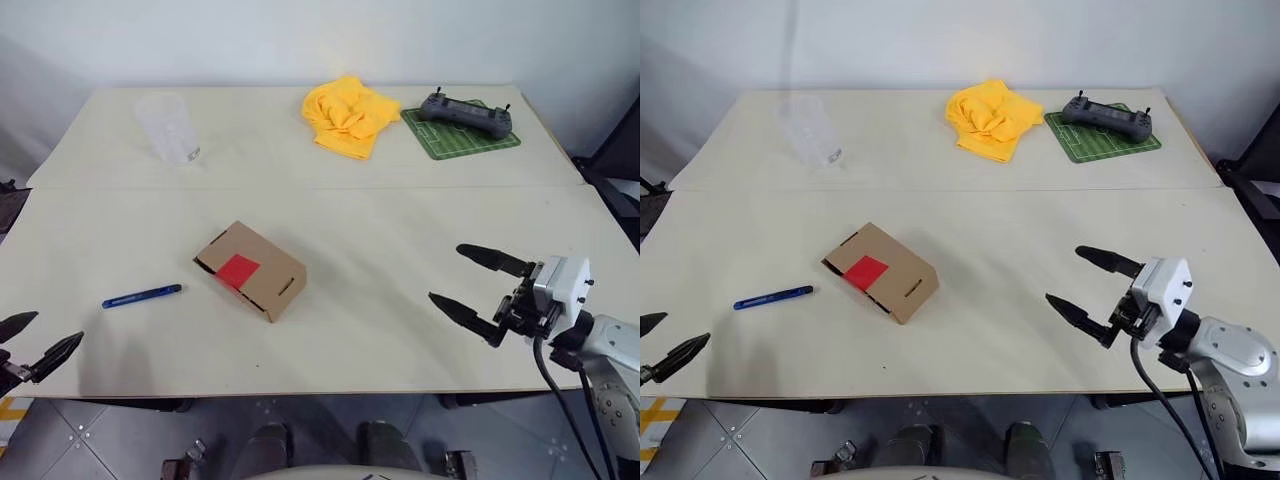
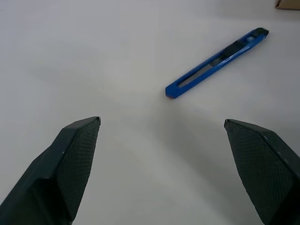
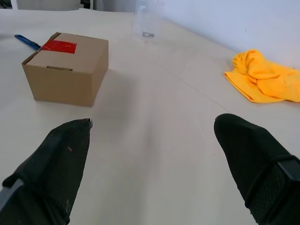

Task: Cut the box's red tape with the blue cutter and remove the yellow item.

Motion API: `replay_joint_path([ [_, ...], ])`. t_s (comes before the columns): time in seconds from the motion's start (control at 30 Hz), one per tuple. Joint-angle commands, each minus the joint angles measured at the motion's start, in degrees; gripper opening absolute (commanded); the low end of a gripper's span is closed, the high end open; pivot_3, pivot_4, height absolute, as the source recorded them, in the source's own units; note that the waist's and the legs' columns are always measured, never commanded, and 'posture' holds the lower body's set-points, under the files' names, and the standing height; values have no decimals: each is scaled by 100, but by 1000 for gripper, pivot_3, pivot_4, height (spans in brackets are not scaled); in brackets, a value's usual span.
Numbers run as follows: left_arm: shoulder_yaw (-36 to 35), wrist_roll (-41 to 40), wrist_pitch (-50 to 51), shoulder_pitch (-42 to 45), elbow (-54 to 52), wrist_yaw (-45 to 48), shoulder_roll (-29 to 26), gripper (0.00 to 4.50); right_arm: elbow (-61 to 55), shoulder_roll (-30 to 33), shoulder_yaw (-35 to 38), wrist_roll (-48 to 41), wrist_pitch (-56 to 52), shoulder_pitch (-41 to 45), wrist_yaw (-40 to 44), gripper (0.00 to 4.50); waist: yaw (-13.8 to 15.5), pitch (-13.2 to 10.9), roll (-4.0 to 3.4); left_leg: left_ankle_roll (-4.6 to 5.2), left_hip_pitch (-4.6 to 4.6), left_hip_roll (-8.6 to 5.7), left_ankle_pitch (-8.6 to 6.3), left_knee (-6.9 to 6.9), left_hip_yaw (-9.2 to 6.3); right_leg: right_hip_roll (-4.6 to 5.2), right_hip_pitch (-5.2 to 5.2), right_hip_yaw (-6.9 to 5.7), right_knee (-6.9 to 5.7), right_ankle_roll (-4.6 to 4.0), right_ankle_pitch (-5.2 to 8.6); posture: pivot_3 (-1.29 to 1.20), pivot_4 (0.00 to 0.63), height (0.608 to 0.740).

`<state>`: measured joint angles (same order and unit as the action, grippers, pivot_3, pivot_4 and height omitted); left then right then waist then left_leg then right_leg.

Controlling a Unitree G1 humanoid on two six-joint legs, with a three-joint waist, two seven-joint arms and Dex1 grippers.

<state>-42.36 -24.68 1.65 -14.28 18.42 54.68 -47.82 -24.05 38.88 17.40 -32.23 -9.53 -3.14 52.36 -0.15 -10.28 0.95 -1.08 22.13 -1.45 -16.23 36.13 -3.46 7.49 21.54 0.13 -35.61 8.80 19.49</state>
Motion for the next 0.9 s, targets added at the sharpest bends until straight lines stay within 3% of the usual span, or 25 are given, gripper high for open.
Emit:
replay_joint_path([
  [0.03, -61, -43, -177, 82, 26, 37, -51, 4500, -189, -46, -77, -77, -24, 49, -57, 4445, -5, 0, 0, -2, 0, 2, -1, 0, 0, -1, 0, 0, 0, 0, 0, 0, 150, 740],
  [0.17, 125, -157, -19, 368, -249, 88, -91, 4500, -248, 15, -479, -18, -192, 86, 40, 4445, 2, 0, 0, -4, 0, 5, -2, 1, 0, -2, 2, -2, -3, 0, 0, 0, 150, 740],
  [0.27, 268, -247, 197, 712, -371, 84, -136, 4315, -281, 43, -835, 46, -414, 185, 33, 3833, 13, 0, 0, -4, 0, 4, -2, 3, -1, -1, 2, -3, -4, 0, 0, 0, 150, 740],
  [0.4, 1018, 256, -28, 1894, 33, -188, -234, 3294, 72, -194, -1915, 735, -644, 772, -170, 2482, 14, 0, 1, -7, 0, 2, 0, 10, -4, -4, 3, -7, -14, 1, 0, 0, 150, 740],
  [0.63, 2298, 1399, -560, 3868, 1220, -1098, -19, 1052, 1209, -1326, -3349, 1883, -387, 1866, -561, 0, -37, 1, 3, -46, 3, -33, 23, 12, 8, -11, 41, -18, -68, 6, -3, 0, 150, 740],
  [0.73, 2670, 1321, -411, 4086, 1116, -805, 199, 88, 1394, -1859, -3527, 1719, -854, 2219, -635, 0, -105, 3, 6, -45, 21, -34, 22, 16, 37, -4, 94, -22, -144, 6, -3, 0, 150, 740],
  [0.9, 3235, 1212, 82, 4009, 467, -232, 461, 88, 1718, -2231, -3725, 1836, -1296, 2707, -581, 0, -168, 5, 10, -40, 23, -33, 11, 24, 44, 7, 98, -56, -144, 5, -4, 0, 150, 740],
])
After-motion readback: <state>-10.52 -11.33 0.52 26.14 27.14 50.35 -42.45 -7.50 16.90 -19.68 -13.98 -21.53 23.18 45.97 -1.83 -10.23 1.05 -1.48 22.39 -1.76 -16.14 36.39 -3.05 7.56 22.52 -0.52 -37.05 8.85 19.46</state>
